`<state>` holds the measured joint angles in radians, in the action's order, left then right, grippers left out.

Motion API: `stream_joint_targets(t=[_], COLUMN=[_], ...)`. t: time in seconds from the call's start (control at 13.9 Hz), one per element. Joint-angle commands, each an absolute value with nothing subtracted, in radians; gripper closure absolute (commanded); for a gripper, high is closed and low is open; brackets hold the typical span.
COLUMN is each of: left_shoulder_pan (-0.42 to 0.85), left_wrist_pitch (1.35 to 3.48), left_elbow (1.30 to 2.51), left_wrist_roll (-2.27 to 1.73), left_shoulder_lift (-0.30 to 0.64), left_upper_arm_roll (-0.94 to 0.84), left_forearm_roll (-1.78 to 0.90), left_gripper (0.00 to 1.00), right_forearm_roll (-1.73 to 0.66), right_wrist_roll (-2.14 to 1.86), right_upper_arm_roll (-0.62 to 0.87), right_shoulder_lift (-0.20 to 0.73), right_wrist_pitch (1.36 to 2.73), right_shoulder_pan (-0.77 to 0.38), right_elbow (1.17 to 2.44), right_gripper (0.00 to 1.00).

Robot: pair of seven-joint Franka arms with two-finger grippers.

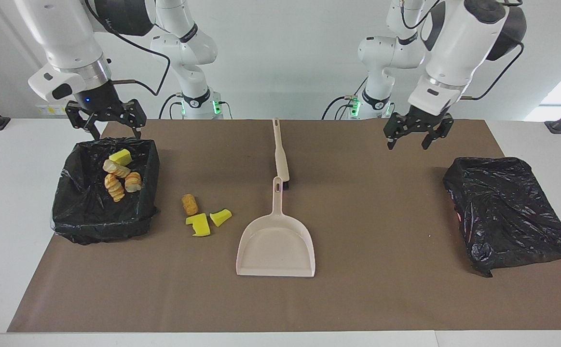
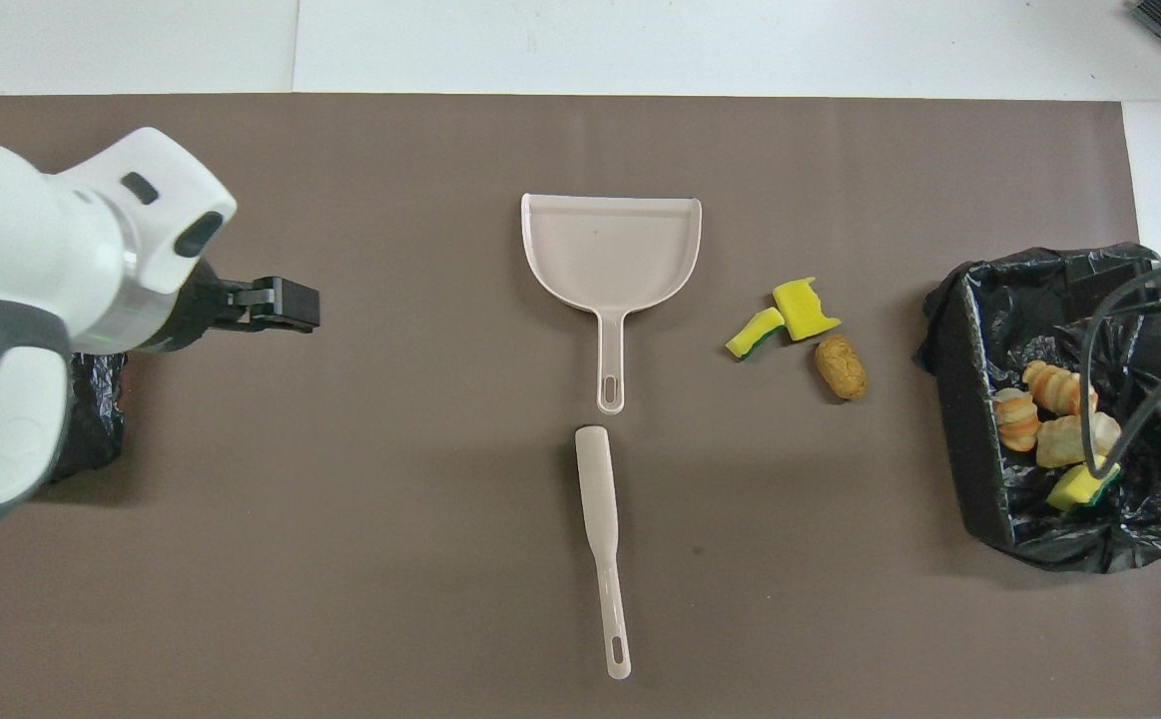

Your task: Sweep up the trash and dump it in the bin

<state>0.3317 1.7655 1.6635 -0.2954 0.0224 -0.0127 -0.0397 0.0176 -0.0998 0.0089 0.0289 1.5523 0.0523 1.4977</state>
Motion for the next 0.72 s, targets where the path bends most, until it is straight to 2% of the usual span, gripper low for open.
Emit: stream_joint_targets(t=[0.0,0.22,0.43,0.65], left_shoulder_pan=[0.438,0.557,0.661,0.715], left_wrist_pitch=[1.772,1.839,1.890,2.005], left_elbow=[1.635,1.623,1.537,1.529], left_wrist_roll=[-0.383,-0.523,-0.615,-0.691], left_shoulder_lift=[0.055,0.164,0.308,0.374], left_upper_arm_roll=[-0.002,0.002,0.002,-0.003], left_forearm_roll=[-0.020,-0.020,-0.023,-0.029], left_gripper=[0.00,0.00,0.00,0.00], right_forearm_roll=[-0.021,-0.015,-0.015,-0.017], right_wrist_roll=[-0.083,-0.081,-0.083,-0.083], right_upper_arm_roll=[0.009,0.009,0.011,0.011], right_shoulder_lift=[-0.027,-0.037,-0.038,-0.032], right_wrist_pitch=[1.546,1.519,1.516,1.529], right_shoulder_pan=[0.077,0.072,0.071,0.072], right_elbow=[1.572,1.585,1.583,1.575], right_gripper=[0.00,0.00,0.00,0.00])
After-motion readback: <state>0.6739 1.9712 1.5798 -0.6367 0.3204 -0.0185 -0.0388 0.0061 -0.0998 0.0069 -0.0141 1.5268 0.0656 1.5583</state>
